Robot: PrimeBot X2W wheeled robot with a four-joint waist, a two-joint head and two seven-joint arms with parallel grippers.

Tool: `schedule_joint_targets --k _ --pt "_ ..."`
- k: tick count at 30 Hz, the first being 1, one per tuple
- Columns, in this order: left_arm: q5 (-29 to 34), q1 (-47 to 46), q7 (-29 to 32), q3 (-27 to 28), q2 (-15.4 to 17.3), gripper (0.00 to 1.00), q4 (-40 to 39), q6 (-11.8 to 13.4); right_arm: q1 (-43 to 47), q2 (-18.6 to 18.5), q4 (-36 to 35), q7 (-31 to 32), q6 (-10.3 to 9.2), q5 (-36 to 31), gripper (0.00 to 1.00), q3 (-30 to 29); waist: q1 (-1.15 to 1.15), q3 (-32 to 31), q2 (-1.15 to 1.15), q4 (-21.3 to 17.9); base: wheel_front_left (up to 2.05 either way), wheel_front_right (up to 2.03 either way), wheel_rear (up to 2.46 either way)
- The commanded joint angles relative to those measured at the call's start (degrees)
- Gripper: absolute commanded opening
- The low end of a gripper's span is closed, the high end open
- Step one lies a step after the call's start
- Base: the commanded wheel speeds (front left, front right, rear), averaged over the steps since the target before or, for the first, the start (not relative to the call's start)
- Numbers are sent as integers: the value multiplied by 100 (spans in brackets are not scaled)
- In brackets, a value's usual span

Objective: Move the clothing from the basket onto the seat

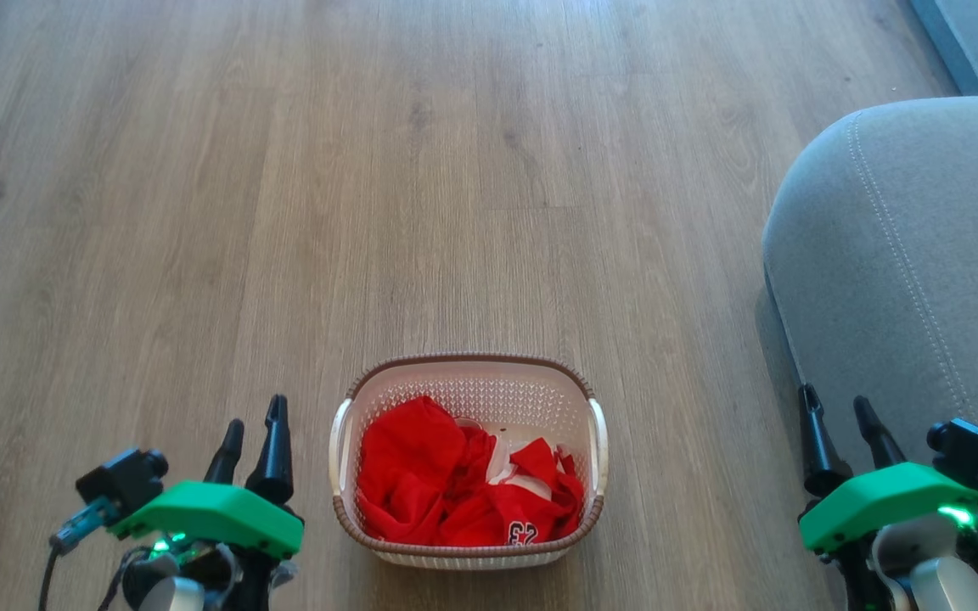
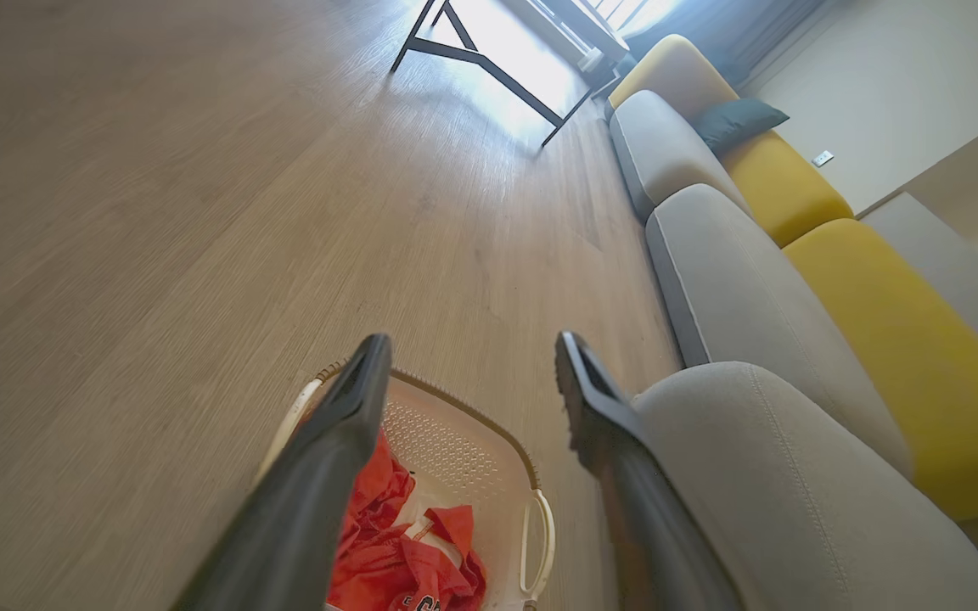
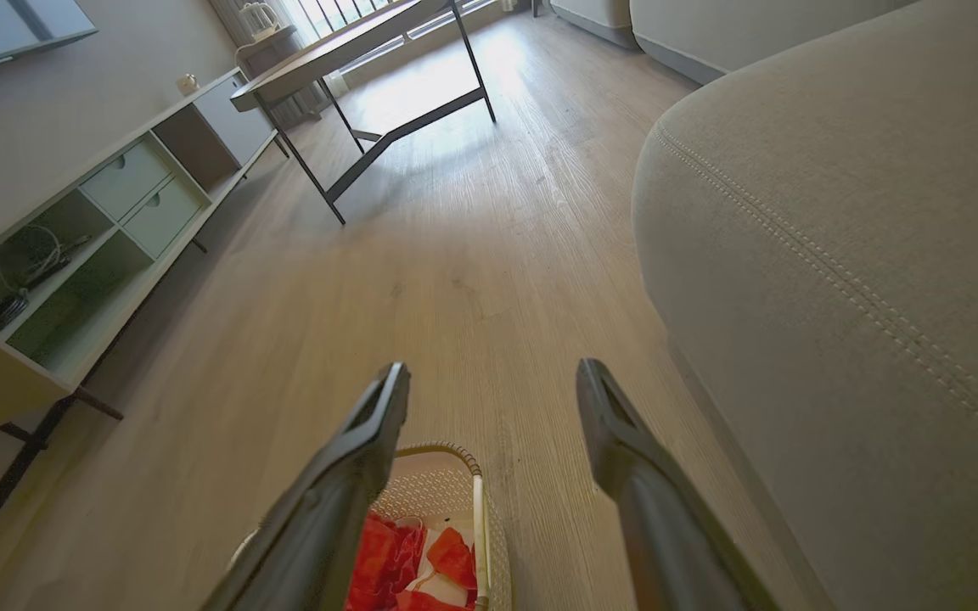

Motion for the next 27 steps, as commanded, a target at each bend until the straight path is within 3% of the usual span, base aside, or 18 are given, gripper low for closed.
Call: schedule_joint_targets --k 1,27 --pt "235 -357 -95 56 45 100 -209 34 -117 -163 -250 -104 25 -270 100 106 0 8 0 -2 0 0 0" --pt "1916 -390 -515 -205 54 100 -182 192 -63 -256 -420 -523 34 -2169 100 412 0 33 0 -39 0 0 0"
